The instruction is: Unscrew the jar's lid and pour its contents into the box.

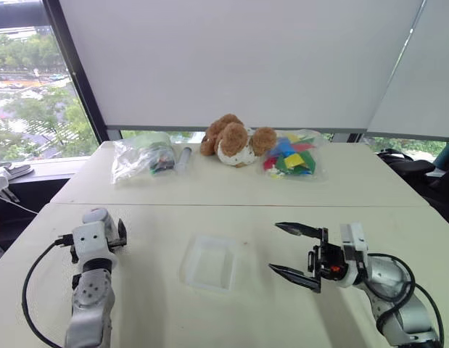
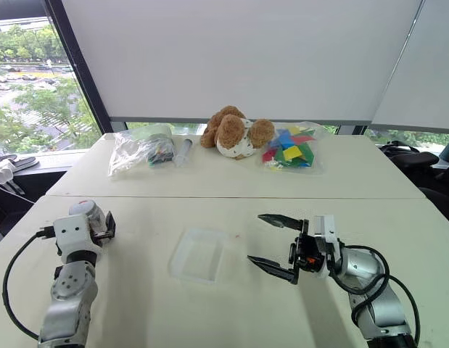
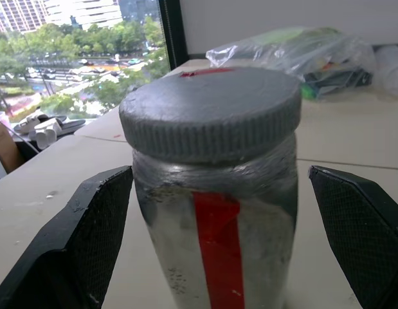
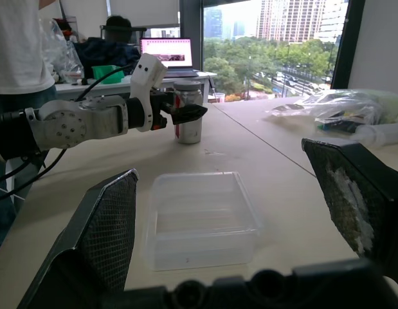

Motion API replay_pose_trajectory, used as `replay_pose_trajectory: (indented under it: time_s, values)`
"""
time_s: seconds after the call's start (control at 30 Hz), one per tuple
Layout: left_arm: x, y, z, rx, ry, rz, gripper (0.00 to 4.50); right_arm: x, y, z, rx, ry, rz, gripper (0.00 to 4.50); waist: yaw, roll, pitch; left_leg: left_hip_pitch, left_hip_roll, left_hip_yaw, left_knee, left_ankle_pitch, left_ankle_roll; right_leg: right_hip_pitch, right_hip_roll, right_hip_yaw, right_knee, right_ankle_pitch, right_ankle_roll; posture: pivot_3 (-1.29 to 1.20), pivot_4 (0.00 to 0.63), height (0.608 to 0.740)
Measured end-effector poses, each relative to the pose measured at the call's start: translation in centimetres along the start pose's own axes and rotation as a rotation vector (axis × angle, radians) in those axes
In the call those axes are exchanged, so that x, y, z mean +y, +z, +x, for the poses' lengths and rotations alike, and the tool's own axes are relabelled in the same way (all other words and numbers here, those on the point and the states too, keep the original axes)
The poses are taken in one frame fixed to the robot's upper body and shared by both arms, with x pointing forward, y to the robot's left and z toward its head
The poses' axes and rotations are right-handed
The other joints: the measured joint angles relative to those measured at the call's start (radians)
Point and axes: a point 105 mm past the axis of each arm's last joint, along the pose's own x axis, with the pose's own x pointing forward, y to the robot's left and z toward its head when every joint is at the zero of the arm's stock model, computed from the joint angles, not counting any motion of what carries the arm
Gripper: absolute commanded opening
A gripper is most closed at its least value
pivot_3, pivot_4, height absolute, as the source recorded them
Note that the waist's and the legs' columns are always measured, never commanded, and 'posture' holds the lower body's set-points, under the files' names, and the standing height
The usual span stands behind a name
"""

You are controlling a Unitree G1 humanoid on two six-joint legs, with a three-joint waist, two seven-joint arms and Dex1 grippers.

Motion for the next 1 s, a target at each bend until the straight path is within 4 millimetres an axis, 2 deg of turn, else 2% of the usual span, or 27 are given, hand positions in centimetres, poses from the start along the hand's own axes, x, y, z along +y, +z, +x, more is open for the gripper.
replay_pose_trajectory:
  time_s: [0.1,0.2,0.23,0.3,0.4,0.47,0.57,0.67,0.8,1.0]
  values:
    - [0.1,-0.5,0.1,0.017,-0.007,0.007,3.66,0.0,0.3,0.2,-0.005,-0.006,-0.013,4.50,0.000,0.000,0.000,0.000,0.000,0.000,0.000,0.000,0.000,0.000,0.000,0.000,0.000,0.000,0.000,0.00,0.150,0.740]
    - [-0.1,-0.4,0.1,0.011,-0.023,-0.003,2.26,-0.2,0.4,0.2,-0.005,-0.018,-0.016,4.50,0.000,0.000,0.000,0.000,0.000,0.000,0.000,0.000,0.000,0.000,0.000,0.000,0.000,0.000,0.000,0.00,0.150,0.740]
    - [-0.2,-0.4,0.2,0.010,-0.029,-0.004,2.16,-0.2,0.4,0.2,-0.005,-0.021,-0.018,4.50,0.000,0.000,0.000,0.000,0.000,0.000,0.000,0.000,0.000,0.000,0.000,0.000,0.000,0.000,0.000,0.00,0.150,0.740]
    - [-0.1,-0.2,0.3,0.004,-0.056,0.000,2.17,-0.2,0.6,0.3,-0.008,-0.026,-0.024,4.50,-0.001,0.000,0.000,0.000,0.000,0.000,0.000,0.000,0.000,0.000,0.000,0.000,0.000,0.000,0.000,0.00,0.150,0.740]
    - [-0.2,1.2,0.5,-0.051,-0.172,-0.067,2.17,-0.3,1.0,0.6,-0.010,-0.032,-0.029,4.50,-0.001,0.000,0.000,0.000,0.000,0.000,0.000,0.000,0.000,-0.001,0.000,0.000,0.000,0.000,0.000,0.00,0.150,0.740]
    - [-0.6,3.4,0.1,-0.120,-0.337,-0.081,2.17,-0.2,1.4,0.7,0.012,-0.014,-0.012,4.50,-0.002,0.000,0.000,-0.001,0.000,0.000,0.000,0.000,0.000,-0.002,-0.001,0.000,0.000,0.000,-0.001,0.00,0.150,0.740]
    - [-2.2,7.7,-2.1,-0.202,-0.712,-0.050,2.17,-0.4,2.6,1.4,0.069,0.038,0.076,4.50,-0.005,0.001,0.001,-0.001,0.001,0.001,-0.001,0.000,0.000,-0.002,-0.002,0.001,-0.001,-0.002,-0.005,0.00,0.150,0.740]
    - [-4.9,9.5,-5.0,-0.170,-1.054,-0.026,2.17,-0.8,5.0,4.0,0.020,0.078,0.119,4.50,-0.012,0.003,0.001,-0.001,0.001,0.001,-0.001,0.000,0.000,-0.002,-0.003,0.001,-0.001,-0.001,-0.007,0.00,0.150,0.740]
    - [-8.9,9.7,-8.1,-0.090,-1.383,-0.002,2.17,-1.4,6.8,7.0,0.017,0.099,0.170,4.50,-0.011,0.004,0.002,-0.002,0.001,0.000,-0.001,0.000,0.000,-0.002,-0.001,0.001,-0.001,-0.001,-0.007,0.00,0.150,0.740]
    - [-12.1,10.7,-9.3,-0.120,-1.530,-0.016,2.17,-0.2,6.7,10.2,0.049,0.185,0.224,4.50,-0.025,0.003,0.002,-0.003,0.000,0.001,-0.003,0.000,0.000,-0.004,-0.001,0.001,-0.002,0.001,-0.003,0.00,0.150,0.740]
